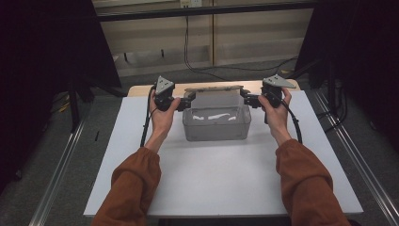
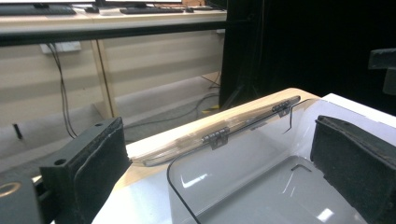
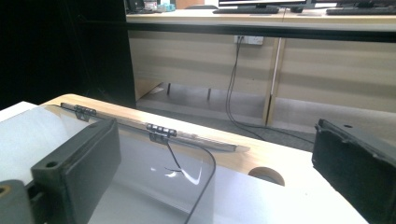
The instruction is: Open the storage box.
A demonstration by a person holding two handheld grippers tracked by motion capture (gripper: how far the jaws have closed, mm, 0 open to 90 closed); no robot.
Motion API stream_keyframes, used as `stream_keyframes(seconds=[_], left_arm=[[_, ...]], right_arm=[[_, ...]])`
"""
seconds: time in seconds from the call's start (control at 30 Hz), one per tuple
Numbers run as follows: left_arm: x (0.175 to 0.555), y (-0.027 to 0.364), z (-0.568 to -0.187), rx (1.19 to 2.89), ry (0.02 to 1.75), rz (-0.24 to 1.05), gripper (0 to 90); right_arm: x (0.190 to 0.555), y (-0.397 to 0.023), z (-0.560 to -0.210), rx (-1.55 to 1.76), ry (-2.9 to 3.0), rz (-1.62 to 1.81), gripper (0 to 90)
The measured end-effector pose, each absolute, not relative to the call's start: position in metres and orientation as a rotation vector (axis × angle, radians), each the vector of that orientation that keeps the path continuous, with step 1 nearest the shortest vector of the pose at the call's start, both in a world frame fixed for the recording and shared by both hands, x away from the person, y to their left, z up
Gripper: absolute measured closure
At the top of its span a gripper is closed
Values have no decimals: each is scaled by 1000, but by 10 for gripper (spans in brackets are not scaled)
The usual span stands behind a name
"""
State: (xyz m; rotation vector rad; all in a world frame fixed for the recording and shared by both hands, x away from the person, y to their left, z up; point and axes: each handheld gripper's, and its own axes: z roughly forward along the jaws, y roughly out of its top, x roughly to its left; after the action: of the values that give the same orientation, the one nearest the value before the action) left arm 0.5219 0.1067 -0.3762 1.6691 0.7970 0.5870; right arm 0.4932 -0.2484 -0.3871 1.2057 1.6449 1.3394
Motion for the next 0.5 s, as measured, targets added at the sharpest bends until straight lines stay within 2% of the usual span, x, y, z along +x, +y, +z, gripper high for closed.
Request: stream_keyframes(seconds=[0.3, 0.4, 0.5], left_arm=[[501, 122, -380, 1619, 824, 553, 37], [491, 125, -381, 1638, 796, 603, 37], [484, 130, -382, 1622, 793, 589, 37]], right_arm=[[474, -256, -388, 1197, 1610, 1334, 9], [467, -256, -390, 1195, 1610, 1343, 0], [461, -254, -391, 1193, 1611, 1355, 0]])
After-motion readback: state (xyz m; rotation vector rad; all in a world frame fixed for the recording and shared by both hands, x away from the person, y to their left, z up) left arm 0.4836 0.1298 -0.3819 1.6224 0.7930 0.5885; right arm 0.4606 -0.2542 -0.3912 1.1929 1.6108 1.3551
